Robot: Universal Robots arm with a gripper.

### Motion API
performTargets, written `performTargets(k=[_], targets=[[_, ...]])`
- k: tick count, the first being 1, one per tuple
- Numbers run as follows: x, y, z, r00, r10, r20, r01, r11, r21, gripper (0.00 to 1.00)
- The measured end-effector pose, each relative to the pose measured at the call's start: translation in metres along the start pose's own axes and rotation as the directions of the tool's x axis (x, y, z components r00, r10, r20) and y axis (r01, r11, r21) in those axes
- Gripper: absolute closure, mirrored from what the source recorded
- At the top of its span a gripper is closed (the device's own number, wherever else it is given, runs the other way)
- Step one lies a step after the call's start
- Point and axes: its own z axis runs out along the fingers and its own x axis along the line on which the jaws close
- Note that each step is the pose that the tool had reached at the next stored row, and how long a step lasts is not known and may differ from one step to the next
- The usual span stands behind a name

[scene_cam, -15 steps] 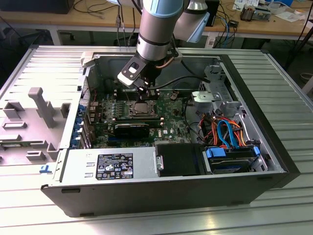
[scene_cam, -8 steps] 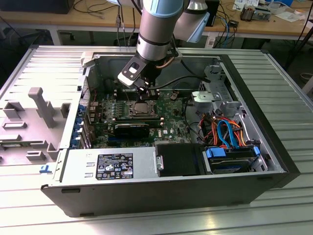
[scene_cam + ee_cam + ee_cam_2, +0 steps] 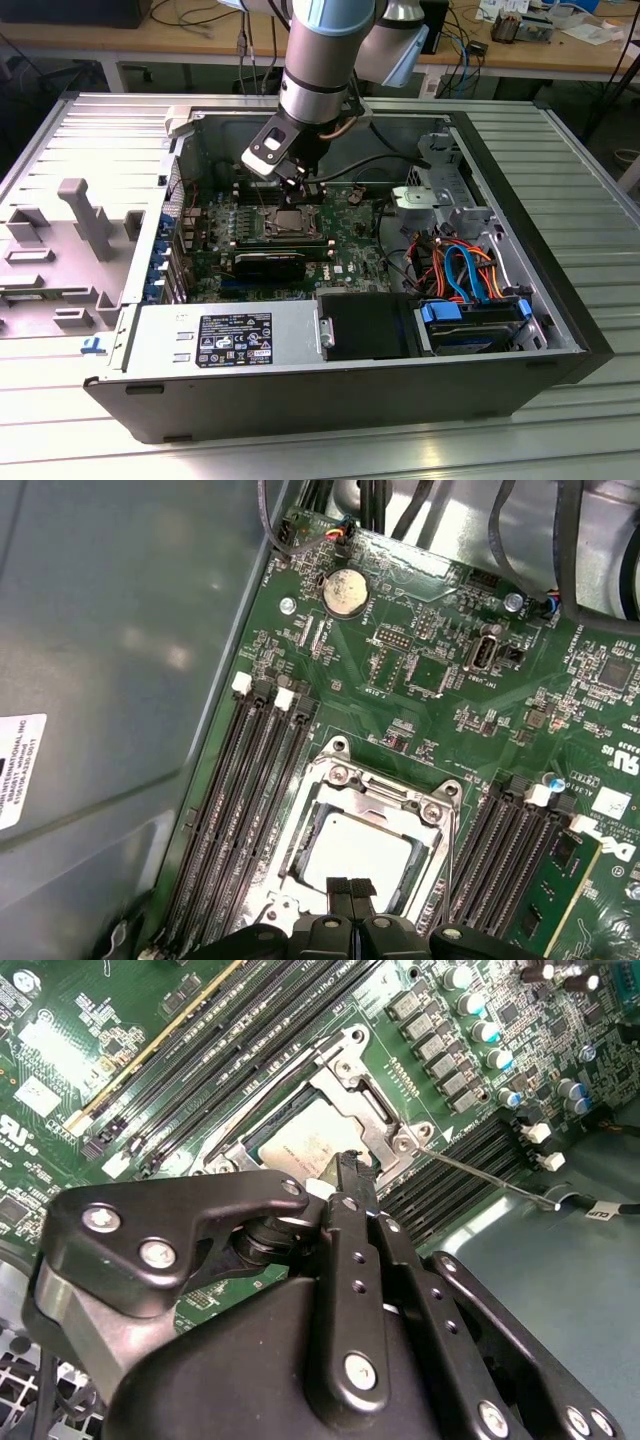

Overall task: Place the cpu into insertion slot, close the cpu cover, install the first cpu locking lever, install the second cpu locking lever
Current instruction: 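Install the first cpu locking lever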

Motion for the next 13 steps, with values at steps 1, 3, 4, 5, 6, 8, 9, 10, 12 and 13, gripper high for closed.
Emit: performTargets(k=[1, 3, 4, 5, 6, 8, 9, 10, 12, 13], targets=[[0.0, 0.0, 0.0, 1.0, -0.004, 0.0005, 0.004, 1.0, 0.0003, 0.89], [0.0, 0.0, 0.0, 1.0, -0.008, 0.0008, 0.008, 1.0, 0.0008, 0.89], [0.0, 0.0, 0.0, 0.9999, -0.012, 0.0013, 0.012, 0.9999, 0.0012, 0.89], [0.0, 0.0, 0.0, 0.9999, -0.015, 0.0016, 0.015, 0.9999, 0.0015, 0.89], [0.0, 0.0, 0.0, 0.9999, -0.017, 0.0018, 0.017, 0.9999, 0.0018, 0.89], [0.0, 0.0, 0.0, 0.9998, -0.022, 0.0024, 0.022, 0.9998, 0.0023, 0.89], [0.0, 0.0, 0.0, 0.9997, -0.024, 0.0027, 0.024, 0.9997, 0.0026, 0.89], [0.0, 0.0, 0.0, 0.9996, -0.027, 0.003, 0.027, 0.9996, 0.0029, 0.89], [0.0, 0.0, 0.0, 0.9994, -0.034, 0.0039, 0.034, 0.9994, 0.0037, 0.89], [0.0, 0.0, 0.0, 0.9993, -0.037, 0.0041, 0.037, 0.9993, 0.004, 0.89]])
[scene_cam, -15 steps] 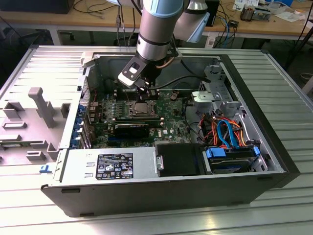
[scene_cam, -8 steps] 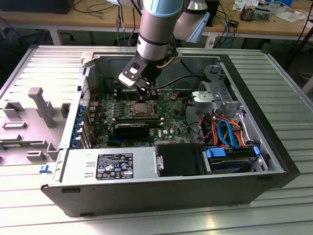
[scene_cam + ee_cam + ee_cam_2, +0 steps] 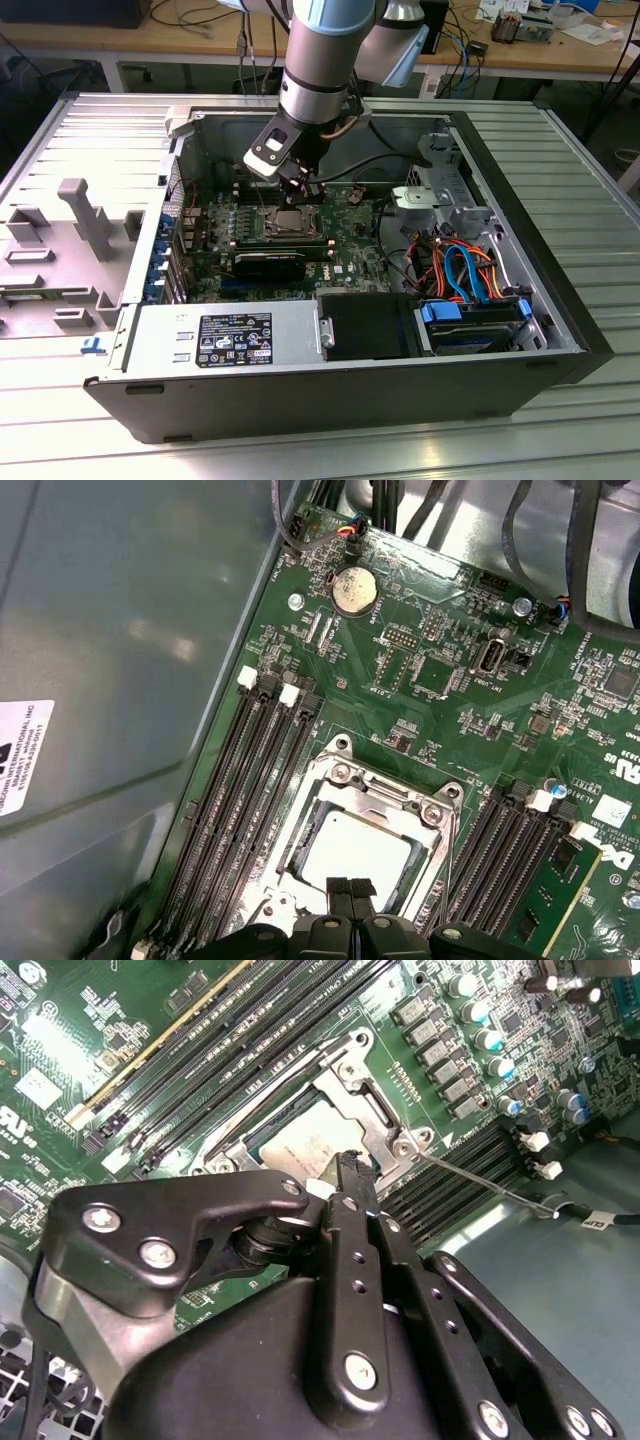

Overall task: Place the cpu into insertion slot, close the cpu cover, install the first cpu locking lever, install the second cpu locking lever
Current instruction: 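Install the first cpu locking lever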

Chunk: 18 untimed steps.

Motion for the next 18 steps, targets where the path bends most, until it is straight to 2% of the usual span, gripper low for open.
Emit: performTargets(k=[18], targets=[[0.0, 0.0, 0.0, 0.9978, -0.065, 0.0072, 0.065, 0.9978, 0.0073, 0.89]])
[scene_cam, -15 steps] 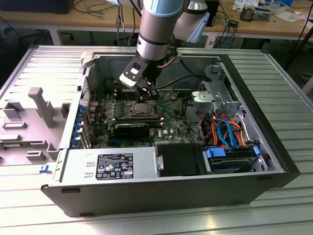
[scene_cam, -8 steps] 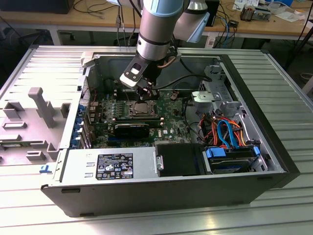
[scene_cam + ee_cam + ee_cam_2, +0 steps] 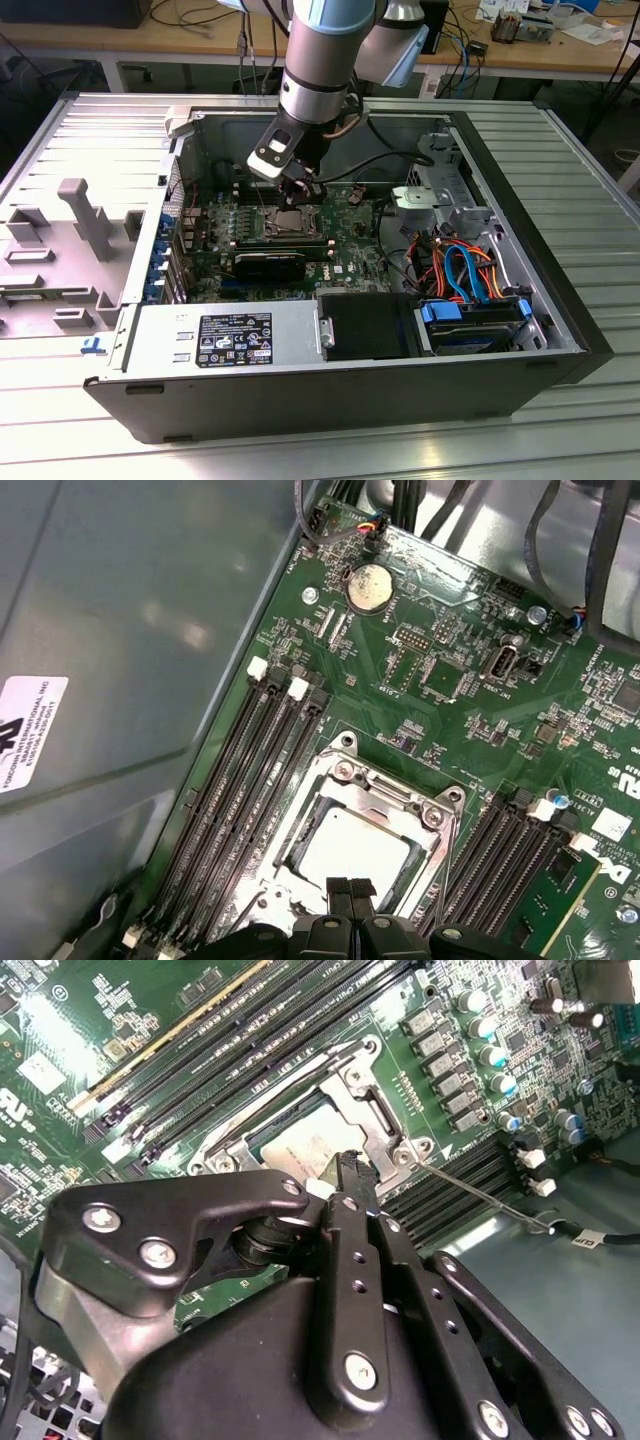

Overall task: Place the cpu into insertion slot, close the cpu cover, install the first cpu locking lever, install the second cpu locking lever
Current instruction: 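Install the first cpu locking lever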

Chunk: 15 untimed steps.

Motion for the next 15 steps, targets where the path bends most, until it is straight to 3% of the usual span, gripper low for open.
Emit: performTargets(k=[15], targets=[[0.0, 0.0, 0.0, 0.9992, -0.039, 0.0042, 0.039, 0.9992, 0.0043, 0.89]])
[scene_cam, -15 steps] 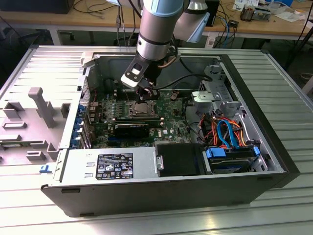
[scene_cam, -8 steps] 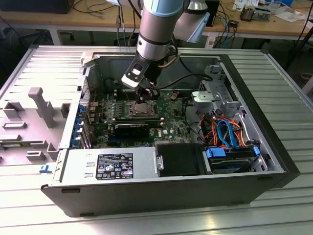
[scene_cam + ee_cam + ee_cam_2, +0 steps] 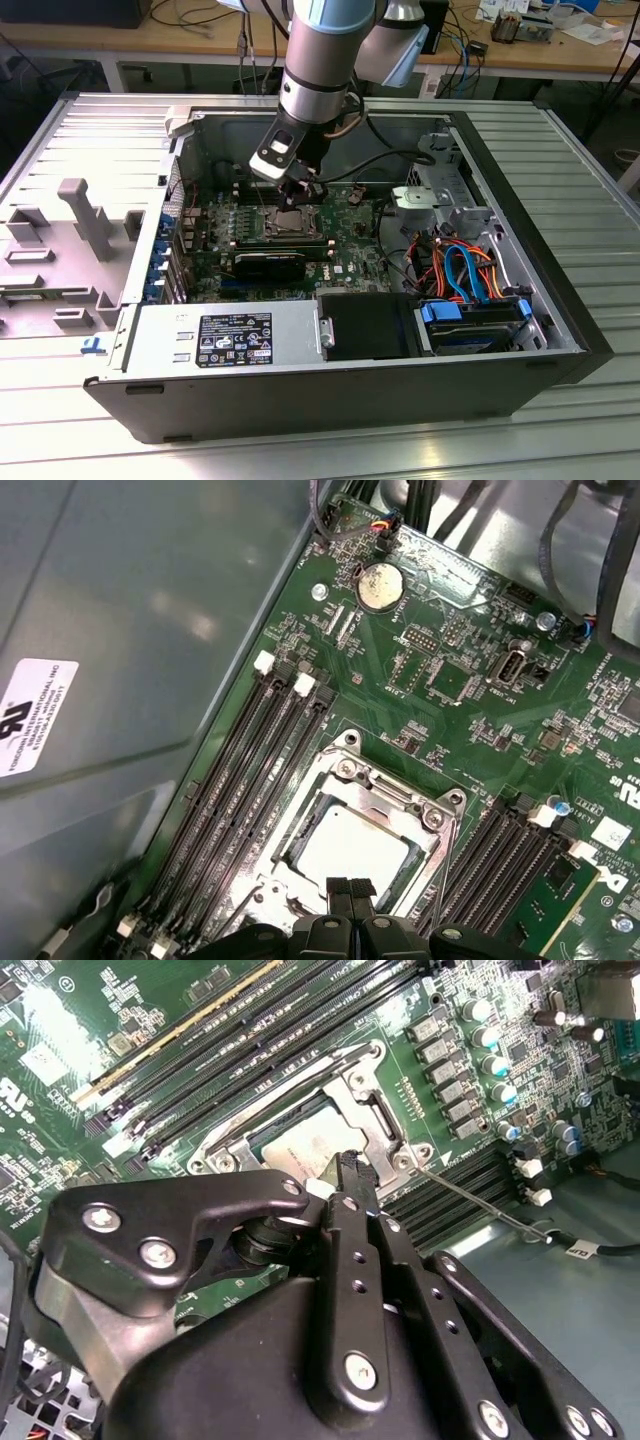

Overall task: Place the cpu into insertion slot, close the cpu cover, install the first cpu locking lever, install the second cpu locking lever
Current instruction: 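Install the first cpu locking lever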

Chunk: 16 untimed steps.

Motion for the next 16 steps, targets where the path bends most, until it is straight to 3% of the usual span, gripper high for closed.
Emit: performTargets(k=[16], targets=[[-0.0002, -0.0001, 0.0, 0.9992, -0.039, 0.0038, 0.039, 0.9992, 0.0039, 0.89]])
